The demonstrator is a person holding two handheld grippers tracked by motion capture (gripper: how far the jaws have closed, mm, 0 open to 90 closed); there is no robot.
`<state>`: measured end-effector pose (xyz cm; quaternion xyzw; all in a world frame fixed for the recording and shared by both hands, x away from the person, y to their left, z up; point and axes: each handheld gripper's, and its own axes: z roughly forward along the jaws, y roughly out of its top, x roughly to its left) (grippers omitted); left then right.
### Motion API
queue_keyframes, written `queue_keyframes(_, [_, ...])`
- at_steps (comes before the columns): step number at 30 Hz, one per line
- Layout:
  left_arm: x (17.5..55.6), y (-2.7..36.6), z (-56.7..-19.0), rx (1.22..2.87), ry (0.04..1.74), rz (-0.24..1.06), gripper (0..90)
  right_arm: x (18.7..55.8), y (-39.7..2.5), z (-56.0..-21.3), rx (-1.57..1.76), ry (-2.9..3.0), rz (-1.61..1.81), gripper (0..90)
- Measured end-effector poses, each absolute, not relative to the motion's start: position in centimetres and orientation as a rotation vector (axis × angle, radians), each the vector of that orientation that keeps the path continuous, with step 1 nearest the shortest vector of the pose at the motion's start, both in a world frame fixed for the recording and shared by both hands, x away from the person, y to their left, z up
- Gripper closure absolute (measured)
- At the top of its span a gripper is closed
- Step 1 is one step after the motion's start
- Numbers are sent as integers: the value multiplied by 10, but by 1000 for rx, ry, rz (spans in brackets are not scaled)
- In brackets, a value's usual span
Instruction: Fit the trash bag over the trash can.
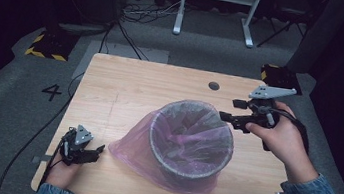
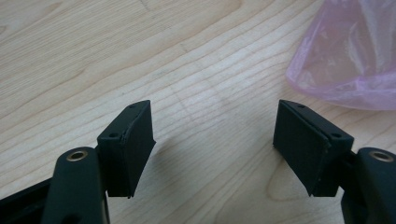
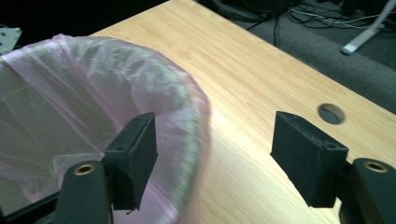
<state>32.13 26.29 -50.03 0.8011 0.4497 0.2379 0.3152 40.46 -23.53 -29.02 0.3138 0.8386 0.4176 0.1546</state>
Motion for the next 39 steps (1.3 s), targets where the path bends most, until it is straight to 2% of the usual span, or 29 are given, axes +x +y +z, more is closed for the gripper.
queue_keyframes(11, [324, 276, -504, 2064, 1189, 589, 283, 392, -285, -280, 949, 2294, 1221, 313])
queue_keyframes(16, [327, 284, -505, 2048, 1198, 489, 268, 384, -297, -278, 902, 2312, 1247, 310])
queue_keyframes(17, [327, 285, -505, 2058, 1193, 490, 241, 382, -299, -278, 899, 2309, 1245, 310])
queue_keyframes(24, [327, 284, -505, 2072, 1173, 491, 245, 366, -310, -276, 899, 2303, 1232, 302])
queue_keyframes(39, [328, 285, -505, 2085, 1151, 483, 235, 347, -351, -319, 1050, 2265, 1216, 272])
